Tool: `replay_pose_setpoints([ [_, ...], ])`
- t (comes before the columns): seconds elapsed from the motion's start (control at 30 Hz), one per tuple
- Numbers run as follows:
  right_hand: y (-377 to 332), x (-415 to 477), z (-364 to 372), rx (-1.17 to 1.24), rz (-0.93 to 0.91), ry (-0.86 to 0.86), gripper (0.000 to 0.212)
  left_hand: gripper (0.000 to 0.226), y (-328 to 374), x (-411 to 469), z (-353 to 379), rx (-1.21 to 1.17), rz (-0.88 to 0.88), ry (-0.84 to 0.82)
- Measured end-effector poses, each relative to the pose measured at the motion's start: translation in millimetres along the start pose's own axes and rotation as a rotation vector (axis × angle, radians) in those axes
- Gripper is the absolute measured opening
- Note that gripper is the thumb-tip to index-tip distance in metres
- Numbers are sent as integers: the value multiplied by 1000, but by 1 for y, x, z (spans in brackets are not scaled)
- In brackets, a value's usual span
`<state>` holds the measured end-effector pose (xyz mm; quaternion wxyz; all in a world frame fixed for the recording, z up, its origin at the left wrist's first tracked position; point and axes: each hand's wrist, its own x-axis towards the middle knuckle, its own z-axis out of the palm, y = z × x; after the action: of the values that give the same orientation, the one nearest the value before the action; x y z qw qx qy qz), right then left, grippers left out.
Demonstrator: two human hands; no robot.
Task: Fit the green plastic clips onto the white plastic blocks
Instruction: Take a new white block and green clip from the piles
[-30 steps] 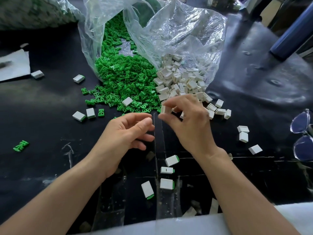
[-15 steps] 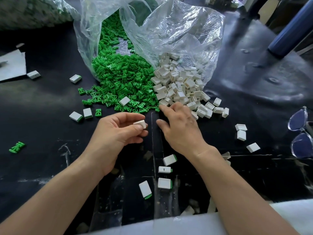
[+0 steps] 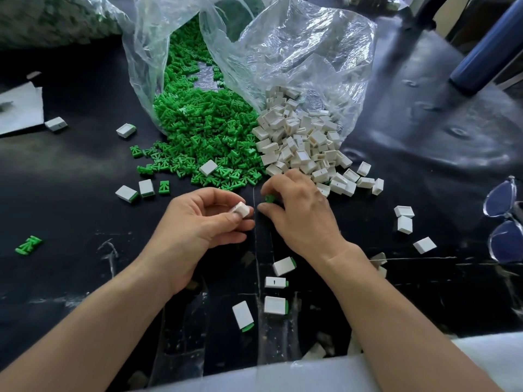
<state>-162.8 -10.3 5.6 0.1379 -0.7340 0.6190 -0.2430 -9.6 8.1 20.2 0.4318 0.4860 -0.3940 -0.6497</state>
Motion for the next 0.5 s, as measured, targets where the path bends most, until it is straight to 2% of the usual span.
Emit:
replay_pose_setpoints([
  [0.13,-3,-1,-5,247,37,77,10,23,0,0,-2,12,-1,-16],
  [0.23,-6,-3,-9,487,109,96,23,13,-1,0,-3,53,41,-7],
  [0.3,-7,-3,-10,609,135,77,27,24,-3,1,-3,135,91,11],
  [0.5,-13,-6,-12,916,110,-49,25,12,-3,0,-2,200,152,56],
])
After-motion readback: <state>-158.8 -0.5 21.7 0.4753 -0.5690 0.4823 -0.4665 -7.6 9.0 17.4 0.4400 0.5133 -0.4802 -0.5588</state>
